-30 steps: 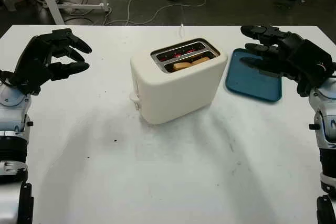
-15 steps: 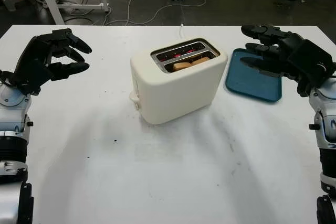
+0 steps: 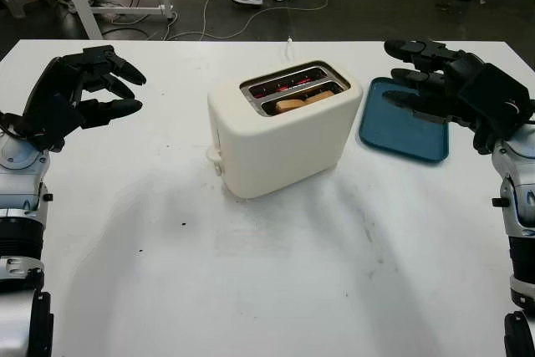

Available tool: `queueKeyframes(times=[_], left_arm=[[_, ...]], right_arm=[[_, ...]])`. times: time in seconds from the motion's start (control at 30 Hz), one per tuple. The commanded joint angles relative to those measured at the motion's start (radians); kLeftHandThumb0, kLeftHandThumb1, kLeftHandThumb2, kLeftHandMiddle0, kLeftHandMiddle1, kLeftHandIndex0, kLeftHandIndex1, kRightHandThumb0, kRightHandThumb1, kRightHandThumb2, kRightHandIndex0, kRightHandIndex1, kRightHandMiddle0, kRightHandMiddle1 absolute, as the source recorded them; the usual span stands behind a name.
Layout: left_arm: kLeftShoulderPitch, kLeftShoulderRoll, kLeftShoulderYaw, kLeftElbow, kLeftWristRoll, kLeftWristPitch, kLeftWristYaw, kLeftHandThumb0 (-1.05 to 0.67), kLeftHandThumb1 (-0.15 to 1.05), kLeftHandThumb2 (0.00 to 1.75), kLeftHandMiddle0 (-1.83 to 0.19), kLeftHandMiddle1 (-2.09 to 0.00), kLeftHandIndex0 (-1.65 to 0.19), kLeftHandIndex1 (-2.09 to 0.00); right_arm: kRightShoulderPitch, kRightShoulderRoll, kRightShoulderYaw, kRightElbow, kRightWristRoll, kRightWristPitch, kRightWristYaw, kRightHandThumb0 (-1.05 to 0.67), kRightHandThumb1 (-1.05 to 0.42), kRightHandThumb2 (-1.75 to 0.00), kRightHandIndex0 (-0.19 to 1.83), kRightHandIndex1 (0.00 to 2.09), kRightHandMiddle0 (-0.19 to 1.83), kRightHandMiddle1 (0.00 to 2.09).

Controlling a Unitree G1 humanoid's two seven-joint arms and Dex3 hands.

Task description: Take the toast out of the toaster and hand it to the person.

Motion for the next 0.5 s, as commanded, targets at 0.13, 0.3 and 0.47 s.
queueKeyframes(times=[0.13, 0.3, 0.47], left_arm=[[0.006, 0.002, 0.002, -0.003, -0.004, -0.006, 0.001, -1.05, 0.84, 0.00, -0.53, -1.26, -0.62, -1.06], [0.009, 0.002, 0.002, -0.008, 0.003, -0.002, 0.012, -1.05, 0.84, 0.00, -0.53, -1.26, -0.62, -1.07], [0.010, 0.004, 0.005, -0.004, -0.006, -0.014, 0.003, -1.05, 0.84, 0.00, -0.52, -1.26, -0.61, -1.07]], right_arm=[[0.006, 0.002, -0.005, 0.000, 0.004, -0.020, -0.010, -0.31, -0.92, -0.15, 0.39, 0.01, 0.38, 0.01], [0.004, 0.004, -0.006, -0.003, 0.007, -0.009, -0.011, -0.30, -0.92, -0.15, 0.38, 0.01, 0.37, 0.00], [0.002, 0.001, 0.000, -0.010, 0.000, -0.005, -0.011, -0.31, -0.92, -0.14, 0.39, 0.01, 0.37, 0.00]])
